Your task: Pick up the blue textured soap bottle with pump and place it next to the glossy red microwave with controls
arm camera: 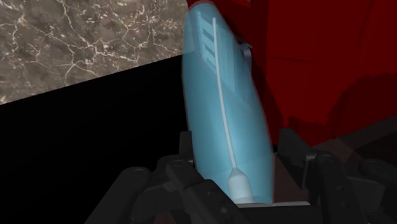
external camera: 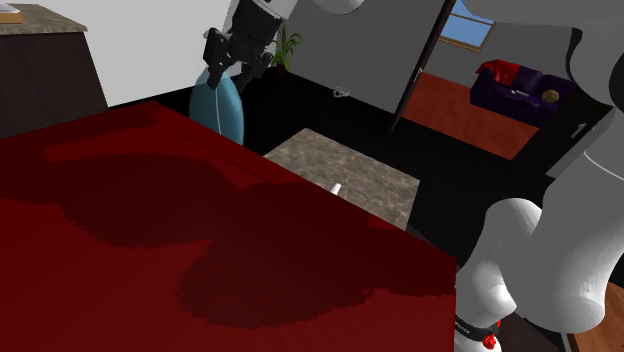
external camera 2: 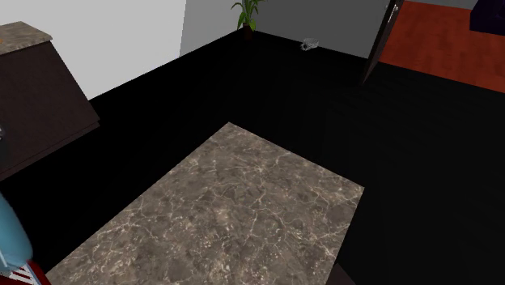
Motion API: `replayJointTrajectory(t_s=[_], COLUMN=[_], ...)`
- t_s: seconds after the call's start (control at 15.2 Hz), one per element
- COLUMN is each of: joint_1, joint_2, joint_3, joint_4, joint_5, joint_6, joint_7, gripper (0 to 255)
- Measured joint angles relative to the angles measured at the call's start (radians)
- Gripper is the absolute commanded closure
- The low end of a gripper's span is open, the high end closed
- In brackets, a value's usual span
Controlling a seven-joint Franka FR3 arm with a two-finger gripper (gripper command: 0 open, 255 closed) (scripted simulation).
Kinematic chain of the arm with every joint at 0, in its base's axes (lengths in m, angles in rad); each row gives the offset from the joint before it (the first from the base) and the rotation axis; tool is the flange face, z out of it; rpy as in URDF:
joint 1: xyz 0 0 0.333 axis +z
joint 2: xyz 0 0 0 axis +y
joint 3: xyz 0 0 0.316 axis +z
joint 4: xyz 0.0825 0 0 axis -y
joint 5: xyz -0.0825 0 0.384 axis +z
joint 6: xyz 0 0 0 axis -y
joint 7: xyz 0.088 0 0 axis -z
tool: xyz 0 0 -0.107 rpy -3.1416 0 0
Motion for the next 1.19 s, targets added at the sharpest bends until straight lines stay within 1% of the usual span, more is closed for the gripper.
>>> replayJointTrajectory(t_s=[0.73, 1.19], joint_1=[0.002, 0.003], joint_2=[0.008, 0.034], joint_3=[0.003, 0.006], joint_4=[-0.136, -0.195], joint_5=[0.025, 0.050], joint_6=[0.140, 0.222], joint_7=[-0.040, -0.070], gripper=[255, 255])
